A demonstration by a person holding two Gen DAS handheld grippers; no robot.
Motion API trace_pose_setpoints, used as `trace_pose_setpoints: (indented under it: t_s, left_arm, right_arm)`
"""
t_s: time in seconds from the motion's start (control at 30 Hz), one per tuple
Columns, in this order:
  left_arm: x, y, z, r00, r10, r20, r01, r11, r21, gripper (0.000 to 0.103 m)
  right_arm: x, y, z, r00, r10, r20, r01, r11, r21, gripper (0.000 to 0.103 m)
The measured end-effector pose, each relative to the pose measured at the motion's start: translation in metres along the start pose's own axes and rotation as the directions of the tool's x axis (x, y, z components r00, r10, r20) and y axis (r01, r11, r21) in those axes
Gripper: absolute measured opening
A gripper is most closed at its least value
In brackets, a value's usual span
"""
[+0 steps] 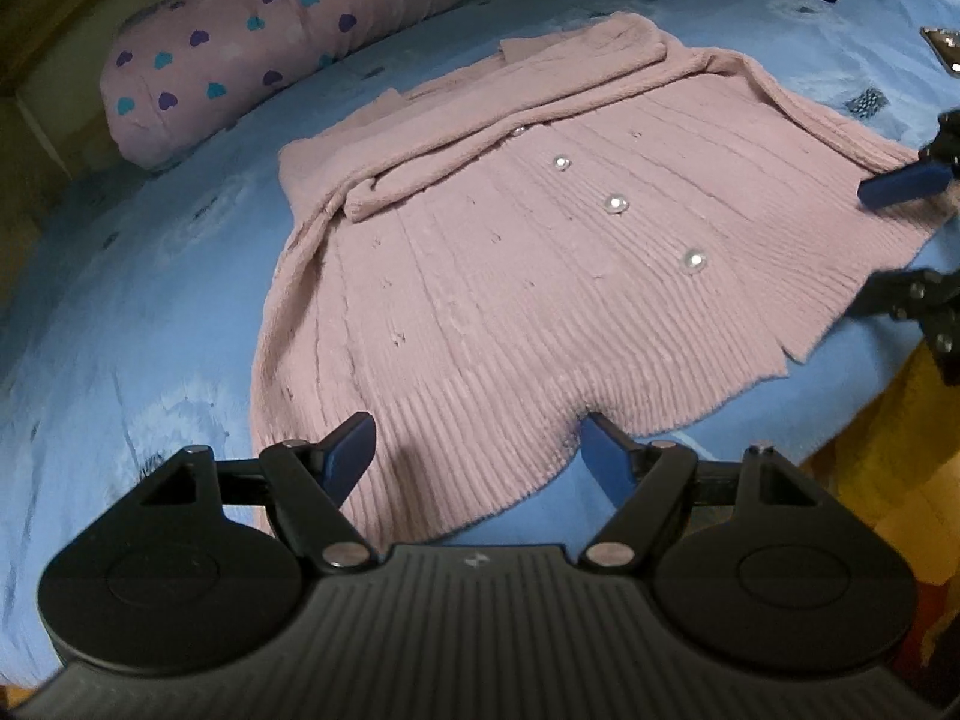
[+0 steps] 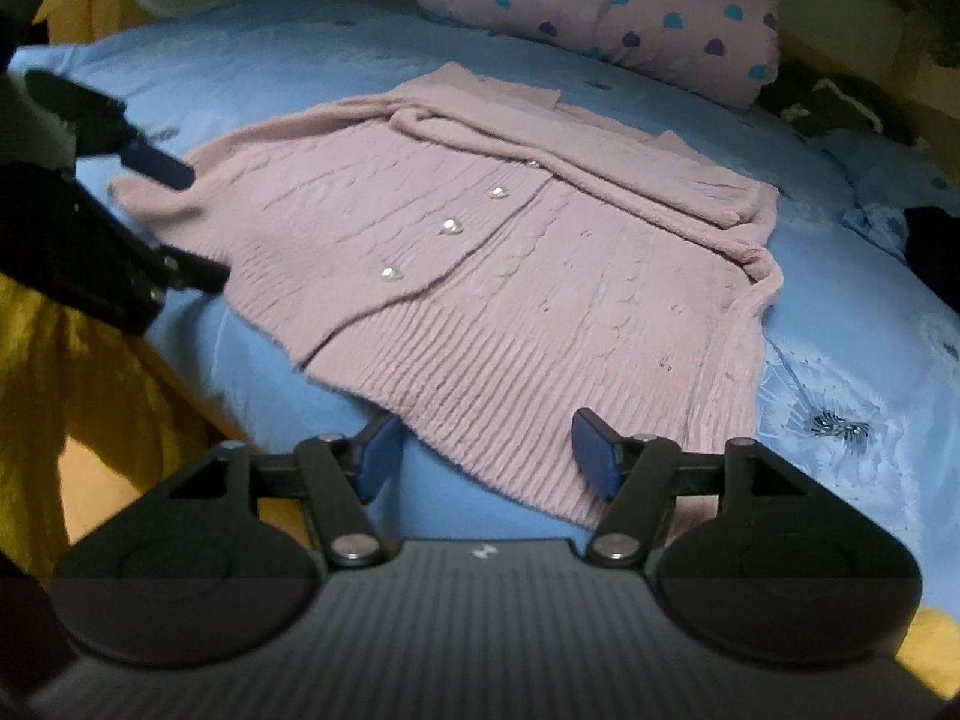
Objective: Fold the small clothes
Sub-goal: 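Move both tools to the cardigan hem and grasp it with both grippers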
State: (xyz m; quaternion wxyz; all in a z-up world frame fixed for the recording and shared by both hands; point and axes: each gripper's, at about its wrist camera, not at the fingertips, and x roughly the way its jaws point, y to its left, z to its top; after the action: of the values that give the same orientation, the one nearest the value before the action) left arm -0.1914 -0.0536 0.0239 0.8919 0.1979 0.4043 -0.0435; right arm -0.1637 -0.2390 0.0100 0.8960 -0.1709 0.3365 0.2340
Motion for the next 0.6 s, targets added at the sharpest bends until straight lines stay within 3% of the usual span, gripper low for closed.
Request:
trace_pose_setpoints:
  t_s: [0.17, 0.37, 0.43, 0.53, 0.6]
  left_arm:
    - [0.009, 0.000, 0.004, 1.000, 0.010, 0.010, -0.010, 1.000, 0.021, 0.080]
    - [0.022, 0.008, 0.005, 0.999, -0.005, 0.038, 0.006, 1.000, -0.020, 0.078]
    - [0.025, 0.010, 0.005, 0.999, -0.017, 0.050, 0.019, 0.999, -0.039, 0.074]
    - [0.025, 0.009, 0.005, 0.997, -0.045, 0.065, 0.048, 0.998, -0.049, 0.058]
    - [0.025, 0.008, 0.005, 0.996, -0.057, 0.075, 0.060, 0.997, -0.047, 0.044]
  right_arm:
    - [0.009, -0.002, 0.002, 0.998, -0.061, 0.028, 0.061, 0.998, -0.006, 0.065]
    - [0.013, 0.002, 0.000, 0.995, -0.086, 0.059, 0.089, 0.995, -0.050, 0.064]
    - [0.013, 0.002, -0.001, 0.994, -0.086, 0.069, 0.090, 0.994, -0.059, 0.064]
    - [0.013, 0.000, -0.001, 0.994, -0.077, 0.074, 0.081, 0.995, -0.055, 0.059]
    - [0.013, -0.001, -0.001, 0.995, -0.066, 0.077, 0.070, 0.997, -0.044, 0.046]
